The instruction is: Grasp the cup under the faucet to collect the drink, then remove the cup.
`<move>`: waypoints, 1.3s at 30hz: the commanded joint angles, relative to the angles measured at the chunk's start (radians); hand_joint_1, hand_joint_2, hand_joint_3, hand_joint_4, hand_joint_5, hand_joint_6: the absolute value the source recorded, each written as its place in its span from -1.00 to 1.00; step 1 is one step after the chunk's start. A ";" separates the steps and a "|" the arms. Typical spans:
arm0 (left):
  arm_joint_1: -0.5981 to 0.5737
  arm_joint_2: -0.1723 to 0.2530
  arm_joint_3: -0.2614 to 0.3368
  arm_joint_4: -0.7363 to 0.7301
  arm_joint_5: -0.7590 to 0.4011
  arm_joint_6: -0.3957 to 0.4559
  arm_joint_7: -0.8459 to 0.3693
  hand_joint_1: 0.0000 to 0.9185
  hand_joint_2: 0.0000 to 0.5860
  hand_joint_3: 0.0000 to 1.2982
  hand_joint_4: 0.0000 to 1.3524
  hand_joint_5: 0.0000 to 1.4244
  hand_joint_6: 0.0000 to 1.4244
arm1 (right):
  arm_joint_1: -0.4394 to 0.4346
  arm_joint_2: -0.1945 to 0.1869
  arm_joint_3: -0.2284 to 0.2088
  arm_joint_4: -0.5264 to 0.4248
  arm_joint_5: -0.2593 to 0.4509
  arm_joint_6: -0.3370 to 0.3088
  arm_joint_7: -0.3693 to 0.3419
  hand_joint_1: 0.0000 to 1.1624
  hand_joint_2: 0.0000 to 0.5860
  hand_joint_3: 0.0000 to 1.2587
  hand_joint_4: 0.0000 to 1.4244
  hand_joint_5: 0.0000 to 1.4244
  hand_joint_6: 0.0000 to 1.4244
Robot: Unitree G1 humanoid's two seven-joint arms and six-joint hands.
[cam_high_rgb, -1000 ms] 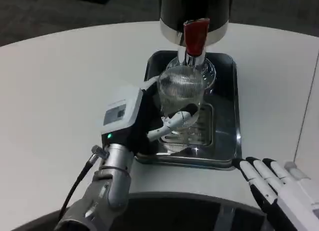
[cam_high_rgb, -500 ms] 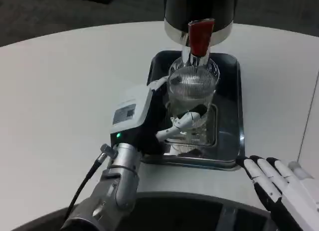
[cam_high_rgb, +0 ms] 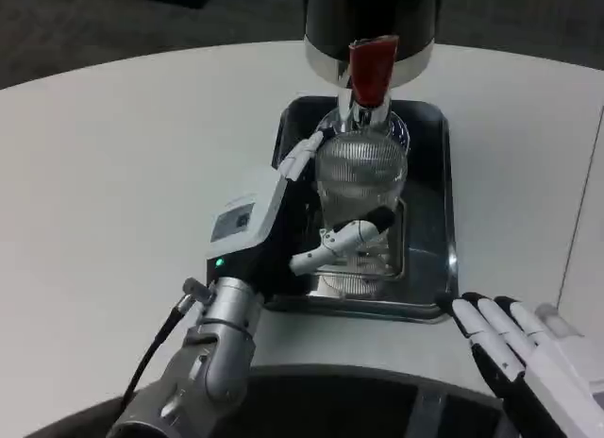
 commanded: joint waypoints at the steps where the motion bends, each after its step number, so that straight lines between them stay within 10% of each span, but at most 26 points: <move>1: 0.061 -0.001 -0.012 0.024 -0.008 -0.002 -0.056 -1.00 -0.93 -0.88 -0.92 -0.39 -0.06 | 0.014 0.027 0.003 -0.016 -0.001 0.001 -0.018 -0.22 0.14 -1.00 -1.00 -1.00 -1.00; 15: 0.205 0.058 0.042 -0.216 -0.036 -0.021 -0.053 -1.00 -1.00 -0.89 -0.95 -0.44 -0.10 | 0.017 0.018 0.014 -0.016 -0.006 0.017 -0.016 -0.21 0.14 -1.00 -1.00 -1.00 -1.00; 24: 0.317 0.119 0.139 -0.448 -0.101 -0.048 -0.154 -1.00 -0.92 -0.90 -0.96 -0.63 -0.65 | 0.007 0.002 0.034 -0.016 -0.026 0.043 -0.012 -0.20 0.14 -1.00 -1.00 -1.00 -1.00; 39: 0.384 0.211 0.276 -0.643 -0.351 -0.081 -0.472 -1.00 -0.85 -0.99 -1.00 -0.92 -0.92 | -0.017 -0.021 0.085 -0.016 -0.075 0.094 -0.003 -0.20 0.14 -1.00 -1.00 -1.00 -1.00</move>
